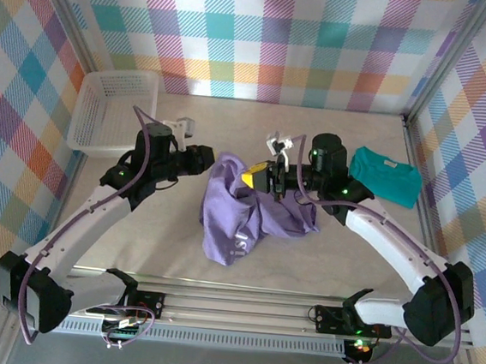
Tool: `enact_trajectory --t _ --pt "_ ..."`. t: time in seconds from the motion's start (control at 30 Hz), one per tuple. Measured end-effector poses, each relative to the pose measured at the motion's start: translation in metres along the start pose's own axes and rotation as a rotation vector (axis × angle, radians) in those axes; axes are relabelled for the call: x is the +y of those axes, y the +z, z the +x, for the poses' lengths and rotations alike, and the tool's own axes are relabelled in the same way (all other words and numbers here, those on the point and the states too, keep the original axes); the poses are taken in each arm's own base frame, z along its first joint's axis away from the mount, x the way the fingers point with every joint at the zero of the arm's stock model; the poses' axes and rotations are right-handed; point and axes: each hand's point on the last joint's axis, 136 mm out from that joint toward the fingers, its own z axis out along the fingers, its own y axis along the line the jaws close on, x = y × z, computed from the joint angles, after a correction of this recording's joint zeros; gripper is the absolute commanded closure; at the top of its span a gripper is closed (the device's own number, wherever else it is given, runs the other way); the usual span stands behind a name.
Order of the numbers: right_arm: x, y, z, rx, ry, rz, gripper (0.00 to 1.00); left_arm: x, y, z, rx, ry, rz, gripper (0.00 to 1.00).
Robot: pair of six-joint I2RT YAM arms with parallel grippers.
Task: Fold the inside-out t-shirt
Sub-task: Turn the T-shirt inside out at the center of the table.
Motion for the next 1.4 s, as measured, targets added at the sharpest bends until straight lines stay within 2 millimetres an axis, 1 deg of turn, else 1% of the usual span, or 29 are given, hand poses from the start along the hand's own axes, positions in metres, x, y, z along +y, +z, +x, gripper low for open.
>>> enact_trajectory --t 0.03,0.07,0.1,0.13,0.17,0.2,0.27,0.33,0.4,0.47,0.53,0.57,0.6,0.67,0.73,0.77,0.83,0.9,0.93,1.0,1.07,1.13,1.23,1.3,1.33,1.37,1.4 --pt "-0.002 0.001 -0.005 -0.011 0.019 0.0 1.0 0.005 -0.004 0.001 -0.012 0.013 -0.036 0.4" --pt "-0.003 0.002 -0.008 -0.019 0.037 0.002 1.0 0.008 -0.01 0.003 -0.029 0.025 -0.053 0.33" --pt "-0.005 0.003 -0.013 -0.029 0.056 0.006 1.0 0.01 -0.02 0.008 -0.049 0.039 -0.06 0.27" --pt "-0.008 0.004 -0.017 -0.038 0.075 0.012 1.0 0.006 -0.032 0.015 -0.065 0.058 -0.046 0.25" --pt "-0.011 0.005 -0.02 -0.044 0.091 0.016 1.0 0.001 -0.043 0.022 -0.077 0.076 -0.021 0.24" --pt "-0.014 0.007 -0.023 -0.048 0.111 0.02 1.0 -0.008 -0.054 0.031 -0.083 0.1 0.017 0.24" --pt "-0.019 0.01 -0.025 -0.05 0.148 0.026 1.0 -0.03 -0.067 0.046 -0.072 0.151 0.109 0.26" --pt "-0.023 0.013 -0.029 -0.05 0.175 0.028 1.0 -0.052 -0.069 0.054 -0.064 0.203 0.183 0.33" --pt "-0.025 0.015 -0.031 -0.05 0.196 0.026 1.0 -0.062 -0.06 0.062 -0.038 0.244 0.213 0.4" --pt "-0.025 0.016 -0.032 -0.051 0.212 0.024 1.0 -0.065 -0.047 0.069 -0.009 0.272 0.21 0.44" --pt "-0.023 0.015 -0.033 -0.05 0.219 0.016 1.0 -0.061 -0.027 0.073 0.026 0.289 0.167 0.46" --pt "-0.023 0.015 -0.034 -0.05 0.226 0.012 1.0 -0.057 -0.017 0.075 0.044 0.299 0.14 0.51" --pt "-0.022 0.014 -0.035 -0.051 0.231 0.006 1.0 -0.054 -0.008 0.077 0.059 0.31 0.119 0.63" --pt "-0.018 0.012 -0.039 -0.051 0.24 -0.012 1.0 -0.053 0.005 0.08 0.077 0.322 0.113 1.0" --pt "-0.017 0.007 -0.047 -0.053 0.254 -0.02 1.0 -0.062 0.012 0.081 0.083 0.327 0.166 1.0" --pt "-0.019 0.002 -0.053 -0.058 0.27 -0.009 0.97 -0.069 0.012 0.079 0.078 0.33 0.209 1.0" --pt "-0.033 -0.013 -0.068 -0.092 0.313 0.053 0.82 -0.09 0.005 0.071 0.045 0.33 0.344 1.0" --pt "-0.052 -0.027 -0.078 -0.133 0.337 0.139 0.7 -0.102 -0.009 0.061 -0.004 0.332 0.461 1.0" --pt "-0.062 -0.034 -0.08 -0.147 0.347 0.189 0.65 -0.106 -0.016 0.057 -0.026 0.332 0.506 1.0" --pt "-0.076 -0.042 -0.075 -0.144 0.348 0.264 0.57 -0.111 -0.03 0.052 -0.057 0.333 0.575 1.0" --pt "-0.077 -0.043 -0.064 -0.111 0.313 0.303 0.52 -0.118 -0.041 0.046 -0.081 0.34 0.626 1.0" --pt "-0.063 -0.043 -0.046 -0.07 0.24 0.309 0.48 -0.125 -0.048 0.044 -0.094 0.348 0.666 1.0" --pt "-0.027 -0.04 -0.011 -0.005 0.121 0.264 0.47 -0.129 -0.052 0.043 -0.099 0.361 0.697 1.0" --pt "-0.011 -0.037 0.008 0.023 0.071 0.232 0.46 -0.131 -0.054 0.044 -0.097 0.365 0.71 1.0" --pt "-0.009 -0.036 0.016 0.035 0.056 0.225 0.46 -0.132 -0.054 0.045 -0.093 0.367 0.717 1.0" --pt "-0.012 -0.035 0.021 0.042 0.057 0.232 0.46 -0.132 -0.055 0.046 -0.089 0.369 0.722 1.0" --pt "-0.02 -0.033 0.026 0.051 0.067 0.248 0.46 -0.133 -0.056 0.047 -0.085 0.371 0.728 1.0"
